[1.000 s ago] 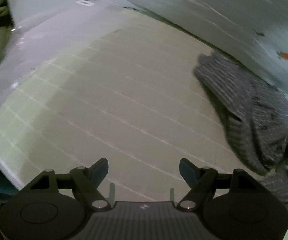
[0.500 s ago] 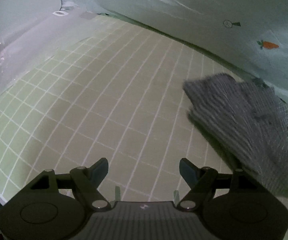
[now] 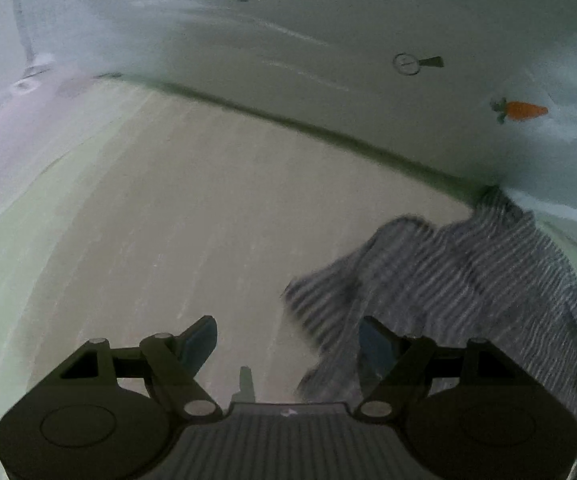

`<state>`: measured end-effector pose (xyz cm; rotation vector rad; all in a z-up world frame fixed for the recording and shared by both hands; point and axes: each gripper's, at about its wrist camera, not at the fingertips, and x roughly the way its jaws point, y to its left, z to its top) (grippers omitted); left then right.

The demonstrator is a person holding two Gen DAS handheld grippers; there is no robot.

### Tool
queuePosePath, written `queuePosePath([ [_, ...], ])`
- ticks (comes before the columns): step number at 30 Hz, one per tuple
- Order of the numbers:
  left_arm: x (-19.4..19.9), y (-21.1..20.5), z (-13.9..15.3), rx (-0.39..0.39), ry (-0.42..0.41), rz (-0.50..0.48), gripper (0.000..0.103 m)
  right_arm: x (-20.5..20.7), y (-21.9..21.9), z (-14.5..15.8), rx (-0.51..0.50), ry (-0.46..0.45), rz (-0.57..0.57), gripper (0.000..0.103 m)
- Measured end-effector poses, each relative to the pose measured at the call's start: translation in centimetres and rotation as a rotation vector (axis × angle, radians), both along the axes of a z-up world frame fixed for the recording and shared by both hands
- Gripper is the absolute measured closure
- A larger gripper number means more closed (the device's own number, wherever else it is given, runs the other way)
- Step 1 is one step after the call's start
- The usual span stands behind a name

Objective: Fold clothes

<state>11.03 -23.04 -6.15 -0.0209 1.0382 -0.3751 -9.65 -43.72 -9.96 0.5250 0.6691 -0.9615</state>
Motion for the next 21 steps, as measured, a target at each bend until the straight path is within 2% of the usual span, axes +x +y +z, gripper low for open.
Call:
queuePosePath([
  [3, 3.1, -3.2, -0.6, -0.012, 0.020, -0.075, 0.024, 2.2, 0.1, -1.4, 0.078, 0.037, -0.009, 0.023],
  [6, 5.3, -6.6, -2.0, -0.001, 0.038, -0.157, 0.024, 3.8, 0.3, -2.1, 0.081, 0.086, 0.028, 0.023],
  [9, 6.3, -8.7, -3.7, 0.015, 0.080, -0.190, 0.027, 4.8, 0.0, -2.8, 0.070, 0.129, 0.043, 0.023],
  [11, 6.4, -9.4, -4.7, 0.028, 0.098, -0.197, 0.047, 5.2, -0.3, -3.1, 0.081, 0.147, 0.037, 0.023],
  [12, 6.3, -9.7, -5.1, 0.035, 0.104, -0.199, 0.052, 5.3, -0.4, -3.2, 0.076, 0.156, 0.046, 0.023],
  [13, 6.2, -9.8, -5.4, 0.043, 0.105, -0.198, 0.068, 5.4, -0.5, -3.3, 0.072, 0.166, 0.055, 0.023],
  [14, 5.9, -9.8, -5.6, 0.049, 0.098, -0.194, 0.092, 5.5, -0.5, -3.4, 0.067, 0.175, 0.064, 0.023],
  [17, 4.9, -8.9, -5.3, 0.031, 0.067, -0.168, 0.098, 5.3, -0.5, -3.6, 0.064, 0.183, 0.070, 0.023],
  [21, 2.8, -5.9, -3.5, 0.008, -0.006, -0.088, 0.099, 4.6, -0.3, -3.8, 0.064, 0.178, 0.076, 0.023],
])
